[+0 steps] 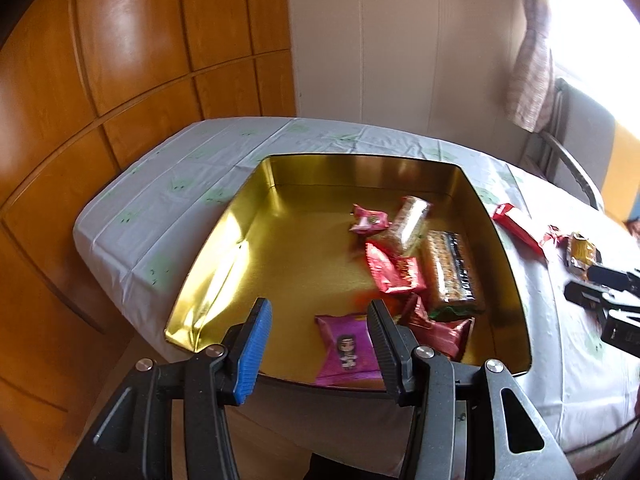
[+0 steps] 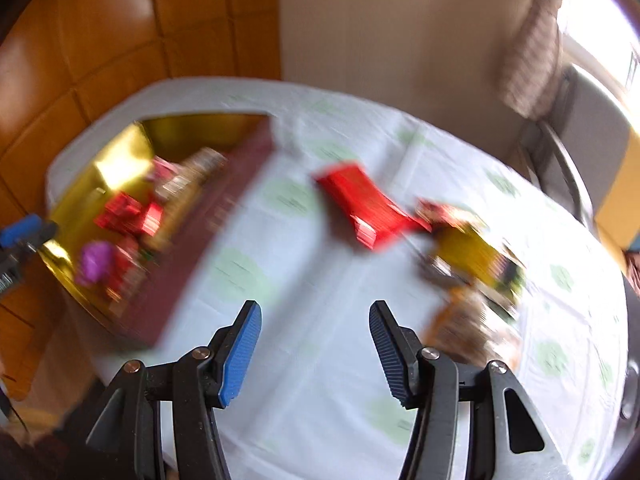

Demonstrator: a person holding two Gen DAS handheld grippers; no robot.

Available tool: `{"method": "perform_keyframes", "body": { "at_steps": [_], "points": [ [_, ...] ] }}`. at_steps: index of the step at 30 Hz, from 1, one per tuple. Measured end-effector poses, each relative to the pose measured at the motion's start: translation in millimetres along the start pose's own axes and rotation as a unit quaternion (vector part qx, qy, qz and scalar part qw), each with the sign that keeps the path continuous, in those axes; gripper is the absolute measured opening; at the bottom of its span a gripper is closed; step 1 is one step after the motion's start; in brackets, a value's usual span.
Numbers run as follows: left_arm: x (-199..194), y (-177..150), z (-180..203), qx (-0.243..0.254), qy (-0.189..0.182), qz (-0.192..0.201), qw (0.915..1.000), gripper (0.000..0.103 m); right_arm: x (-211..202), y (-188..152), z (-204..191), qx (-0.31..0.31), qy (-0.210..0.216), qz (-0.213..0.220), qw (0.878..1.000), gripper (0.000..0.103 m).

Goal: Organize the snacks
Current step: 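Withdraw both open grippers from the box toward the remaining snacks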

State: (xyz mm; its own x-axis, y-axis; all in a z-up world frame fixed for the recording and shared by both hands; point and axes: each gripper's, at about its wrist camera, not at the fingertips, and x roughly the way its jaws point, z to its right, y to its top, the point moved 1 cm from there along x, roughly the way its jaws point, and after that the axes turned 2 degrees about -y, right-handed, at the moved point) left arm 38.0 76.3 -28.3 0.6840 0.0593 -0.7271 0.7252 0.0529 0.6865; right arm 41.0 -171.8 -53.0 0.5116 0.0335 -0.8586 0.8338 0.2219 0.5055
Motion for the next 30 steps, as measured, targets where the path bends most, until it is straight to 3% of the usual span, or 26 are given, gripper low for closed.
{"method": "perform_keyframes", "body": {
  "at_steps": [11, 16, 18, 30],
  "points": [
    [-7, 5, 41, 0.052, -0.027, 0.007, 0.9983, 0.050, -10, -20, 101, 0.010, -0.024, -0.016, 1.000, 0.057],
    [-9, 9, 62, 0.076, -0.039, 0.009, 0.9963, 0.050, -3, -28, 131, 0.063, -0.012, -0.009, 0.998, 0.057],
    [-10, 10, 72, 0.088, -0.043, 0.009, 0.9952, 0.050, 0, -27, 138, 0.081, -0.027, -0.019, 0.996, 0.057],
    [-11, 13, 130, 0.146, -0.081, 0.003, 0.9859, 0.050, -10, -19, 150, 0.110, -0.013, 0.007, 0.994, 0.057]
  ]
}}
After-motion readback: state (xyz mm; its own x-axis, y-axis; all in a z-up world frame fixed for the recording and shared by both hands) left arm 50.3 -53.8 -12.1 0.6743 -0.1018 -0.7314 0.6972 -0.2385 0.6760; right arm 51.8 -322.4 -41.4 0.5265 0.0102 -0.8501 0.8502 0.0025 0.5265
